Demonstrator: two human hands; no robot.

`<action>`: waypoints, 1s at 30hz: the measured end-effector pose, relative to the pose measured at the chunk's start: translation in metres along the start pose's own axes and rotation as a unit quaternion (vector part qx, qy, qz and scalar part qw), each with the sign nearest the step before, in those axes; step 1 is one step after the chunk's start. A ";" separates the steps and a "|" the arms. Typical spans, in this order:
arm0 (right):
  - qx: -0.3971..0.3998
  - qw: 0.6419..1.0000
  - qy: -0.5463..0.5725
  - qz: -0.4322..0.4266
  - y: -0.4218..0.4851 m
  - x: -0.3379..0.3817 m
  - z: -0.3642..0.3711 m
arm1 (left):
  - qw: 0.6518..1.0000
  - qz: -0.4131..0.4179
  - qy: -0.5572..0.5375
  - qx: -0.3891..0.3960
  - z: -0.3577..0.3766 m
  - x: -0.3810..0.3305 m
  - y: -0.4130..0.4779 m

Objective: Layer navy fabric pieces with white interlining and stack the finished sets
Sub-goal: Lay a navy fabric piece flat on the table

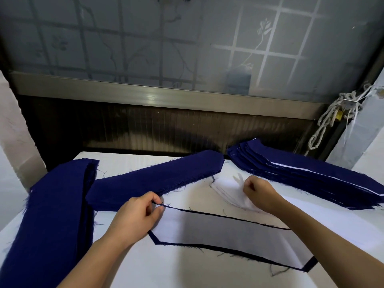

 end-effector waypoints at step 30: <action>0.010 0.975 -0.045 -0.216 -0.086 0.067 0.060 | 0.988 0.012 -0.154 -0.015 -0.001 -0.010 0.001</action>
Point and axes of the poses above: each hand's wrist, its own y-axis towards the middle knuckle, its own z-axis out of the palm, x = y × z, the point moved 1 cm from there along y, towards the middle knuckle, and after that the axes turned 11 degrees about z, right-handed, at the moved point
